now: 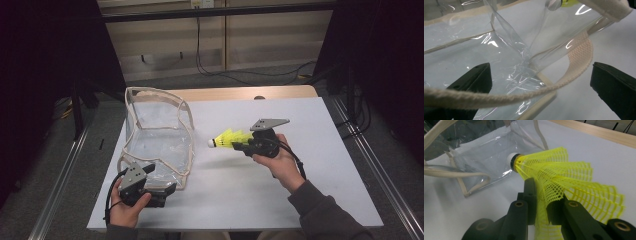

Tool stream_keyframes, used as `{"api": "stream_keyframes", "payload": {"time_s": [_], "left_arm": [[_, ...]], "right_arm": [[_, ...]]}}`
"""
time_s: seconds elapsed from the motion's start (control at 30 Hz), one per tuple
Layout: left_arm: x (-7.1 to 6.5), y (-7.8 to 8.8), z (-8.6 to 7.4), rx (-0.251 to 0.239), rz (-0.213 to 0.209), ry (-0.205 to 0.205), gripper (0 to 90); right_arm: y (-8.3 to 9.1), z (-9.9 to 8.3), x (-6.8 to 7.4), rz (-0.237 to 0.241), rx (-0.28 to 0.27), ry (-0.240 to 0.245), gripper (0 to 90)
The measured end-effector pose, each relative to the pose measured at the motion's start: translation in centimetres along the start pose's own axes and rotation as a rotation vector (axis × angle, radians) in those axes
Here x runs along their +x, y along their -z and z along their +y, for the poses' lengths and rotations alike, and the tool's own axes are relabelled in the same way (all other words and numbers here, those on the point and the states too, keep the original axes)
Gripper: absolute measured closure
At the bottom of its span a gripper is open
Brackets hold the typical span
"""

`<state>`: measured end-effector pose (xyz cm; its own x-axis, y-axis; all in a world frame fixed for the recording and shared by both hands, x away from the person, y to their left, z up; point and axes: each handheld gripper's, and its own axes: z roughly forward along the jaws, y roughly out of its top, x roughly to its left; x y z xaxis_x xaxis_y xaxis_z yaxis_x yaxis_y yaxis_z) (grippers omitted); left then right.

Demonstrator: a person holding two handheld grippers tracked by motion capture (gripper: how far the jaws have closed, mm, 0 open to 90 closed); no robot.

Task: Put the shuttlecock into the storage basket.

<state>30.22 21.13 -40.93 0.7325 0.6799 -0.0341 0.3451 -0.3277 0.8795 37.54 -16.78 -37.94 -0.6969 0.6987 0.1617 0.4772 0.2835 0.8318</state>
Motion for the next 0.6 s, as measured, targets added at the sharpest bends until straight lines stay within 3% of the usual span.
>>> {"api": "stream_keyframes", "payload": {"time_s": [0.6], "left_arm": [[0.0, 0.0, 0.0, -0.001, -0.002, -0.001, 3.9]], "right_arm": [[0.9, 2.6, 0.4, 0.029, -0.011, 0.013, 79.6]]}}
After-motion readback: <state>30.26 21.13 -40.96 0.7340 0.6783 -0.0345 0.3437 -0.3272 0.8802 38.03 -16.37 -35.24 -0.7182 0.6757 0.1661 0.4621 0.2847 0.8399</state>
